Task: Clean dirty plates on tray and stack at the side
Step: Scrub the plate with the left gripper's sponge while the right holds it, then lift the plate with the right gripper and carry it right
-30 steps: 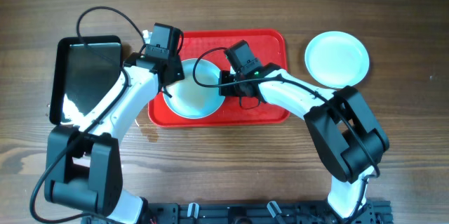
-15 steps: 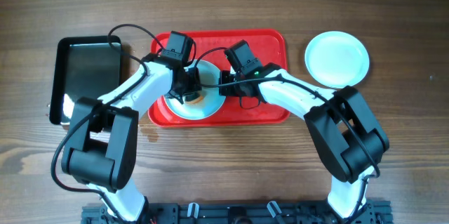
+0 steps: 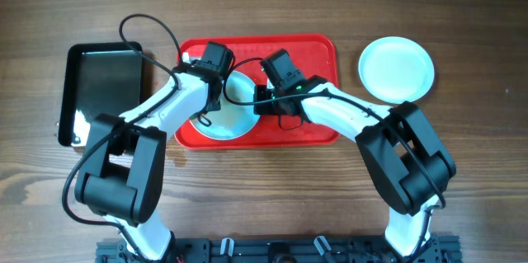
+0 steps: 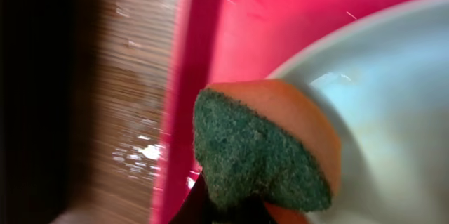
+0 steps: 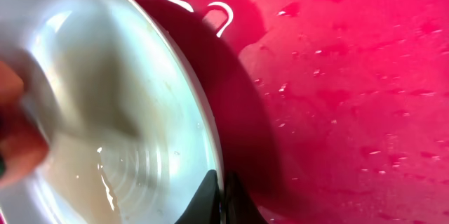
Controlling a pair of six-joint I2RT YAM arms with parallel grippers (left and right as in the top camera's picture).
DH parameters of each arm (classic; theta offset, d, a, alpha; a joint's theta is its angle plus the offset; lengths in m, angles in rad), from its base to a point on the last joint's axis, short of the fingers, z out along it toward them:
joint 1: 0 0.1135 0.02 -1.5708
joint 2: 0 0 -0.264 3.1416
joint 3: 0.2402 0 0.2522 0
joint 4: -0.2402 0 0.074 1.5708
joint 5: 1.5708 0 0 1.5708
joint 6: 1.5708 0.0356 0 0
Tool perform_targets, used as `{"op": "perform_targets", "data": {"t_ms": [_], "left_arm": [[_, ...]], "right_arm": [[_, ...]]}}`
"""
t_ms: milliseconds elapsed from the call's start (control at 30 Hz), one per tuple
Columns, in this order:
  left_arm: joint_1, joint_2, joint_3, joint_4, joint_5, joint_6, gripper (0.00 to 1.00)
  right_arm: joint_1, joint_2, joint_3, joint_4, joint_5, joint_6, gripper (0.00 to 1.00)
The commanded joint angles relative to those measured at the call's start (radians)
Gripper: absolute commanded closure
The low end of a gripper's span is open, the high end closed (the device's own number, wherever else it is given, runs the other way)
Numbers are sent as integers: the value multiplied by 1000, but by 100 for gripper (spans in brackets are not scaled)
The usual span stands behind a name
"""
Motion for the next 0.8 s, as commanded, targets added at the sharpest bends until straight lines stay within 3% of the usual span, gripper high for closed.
{"op": "perform_targets", "data": {"t_ms": [0, 100, 200, 433, 767], "left_arm": [[29, -11, 16, -14, -288, -7, 96], [29, -74, 31, -19, -275, -95, 96], [29, -165, 31, -21, -165, -110, 96], [29, -288, 31, -123, 369, -109, 96], [44, -280, 27, -196, 375, -110, 96]], "right_arm": [[-26, 31, -15, -25, 84, -1, 96], [-26, 31, -15, -24, 84, -2, 96], [-26, 30, -15, -25, 83, -3, 96], [-31, -105, -13, -50, 147, -65, 96], [-30, -392, -8, -150, 698, -433, 96]]}}
